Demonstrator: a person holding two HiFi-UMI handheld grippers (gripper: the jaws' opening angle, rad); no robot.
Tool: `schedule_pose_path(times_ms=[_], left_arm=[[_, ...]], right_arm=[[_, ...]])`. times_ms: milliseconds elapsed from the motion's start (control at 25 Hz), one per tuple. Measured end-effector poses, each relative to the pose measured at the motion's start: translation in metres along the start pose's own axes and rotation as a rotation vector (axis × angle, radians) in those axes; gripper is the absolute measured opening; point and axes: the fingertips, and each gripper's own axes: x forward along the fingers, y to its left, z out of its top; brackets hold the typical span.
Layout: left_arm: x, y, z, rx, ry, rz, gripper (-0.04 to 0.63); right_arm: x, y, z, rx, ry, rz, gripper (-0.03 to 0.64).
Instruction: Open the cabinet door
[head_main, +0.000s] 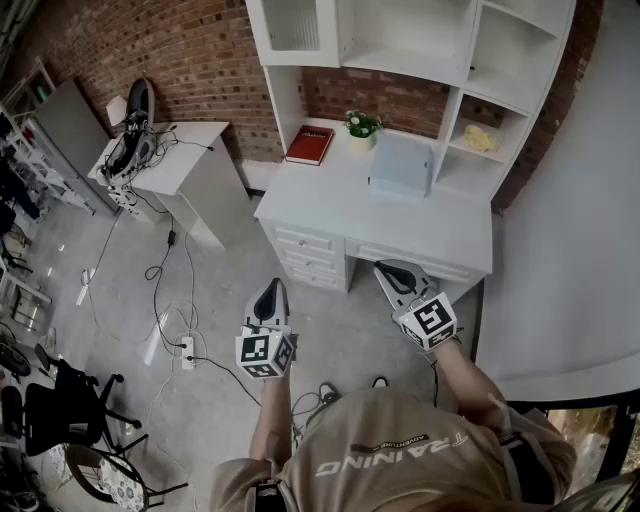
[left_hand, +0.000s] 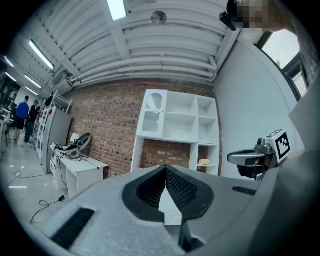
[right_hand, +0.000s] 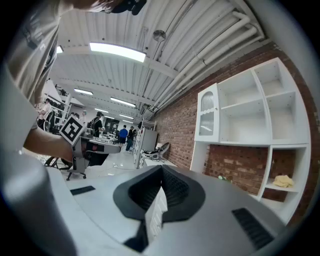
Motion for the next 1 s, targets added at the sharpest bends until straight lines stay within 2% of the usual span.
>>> schedule_pose_path(times_ms=[160, 320, 600, 1000], left_arm=[[0.001, -0.020, 0.001, -0.009, -0.004, -0.045, 0.009], [-0.009, -0.022, 0.002, -0.010, -0.003, -0.043, 0.008], [-0.024, 0.015, -0.014, -0.040, 0.027, 0.008, 0.009], [-0.007, 0.056, -0.033, -0.092, 0.061, -0.077, 0.009]], right_arm=[[0.004, 0.005, -0.005, 0.047, 0.002, 0.001, 0.014], [0.014, 0.017, -0.007, 0.072, 0.010, 0.014, 0.014], [0.036, 0.042, -0.014, 0.093, 0.037, 0.065, 0.014], [0.074, 0.061, -0.028, 0.123, 0.112, 0.017, 0.014]])
